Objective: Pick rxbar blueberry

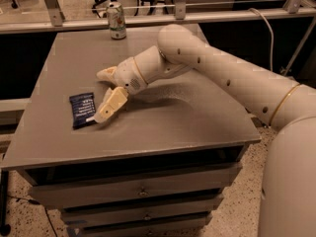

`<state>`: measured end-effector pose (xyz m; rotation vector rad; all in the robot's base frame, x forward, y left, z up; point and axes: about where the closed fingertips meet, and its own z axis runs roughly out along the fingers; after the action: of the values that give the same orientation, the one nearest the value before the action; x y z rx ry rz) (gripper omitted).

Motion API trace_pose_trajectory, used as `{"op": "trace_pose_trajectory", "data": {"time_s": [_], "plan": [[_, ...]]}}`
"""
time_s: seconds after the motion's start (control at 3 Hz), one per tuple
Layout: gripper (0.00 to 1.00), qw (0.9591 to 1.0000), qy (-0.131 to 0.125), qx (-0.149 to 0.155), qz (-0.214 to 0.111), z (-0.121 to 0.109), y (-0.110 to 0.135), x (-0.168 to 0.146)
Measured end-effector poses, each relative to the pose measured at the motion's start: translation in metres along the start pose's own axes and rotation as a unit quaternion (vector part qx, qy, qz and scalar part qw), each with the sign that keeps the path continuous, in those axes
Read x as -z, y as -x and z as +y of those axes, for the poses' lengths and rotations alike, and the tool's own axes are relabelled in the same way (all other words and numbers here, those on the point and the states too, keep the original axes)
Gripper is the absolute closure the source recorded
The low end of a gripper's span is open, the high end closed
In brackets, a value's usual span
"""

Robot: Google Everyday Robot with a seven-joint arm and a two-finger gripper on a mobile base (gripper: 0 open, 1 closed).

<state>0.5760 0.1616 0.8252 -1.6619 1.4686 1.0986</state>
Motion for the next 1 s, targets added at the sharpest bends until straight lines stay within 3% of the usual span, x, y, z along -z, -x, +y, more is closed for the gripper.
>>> {"op": "trace_pose_trajectory", "data": {"time_s": [1.0], "plan": [[0.00, 0.9996, -0.008, 0.012, 0.024, 0.023, 0.019, -0.027]]}}
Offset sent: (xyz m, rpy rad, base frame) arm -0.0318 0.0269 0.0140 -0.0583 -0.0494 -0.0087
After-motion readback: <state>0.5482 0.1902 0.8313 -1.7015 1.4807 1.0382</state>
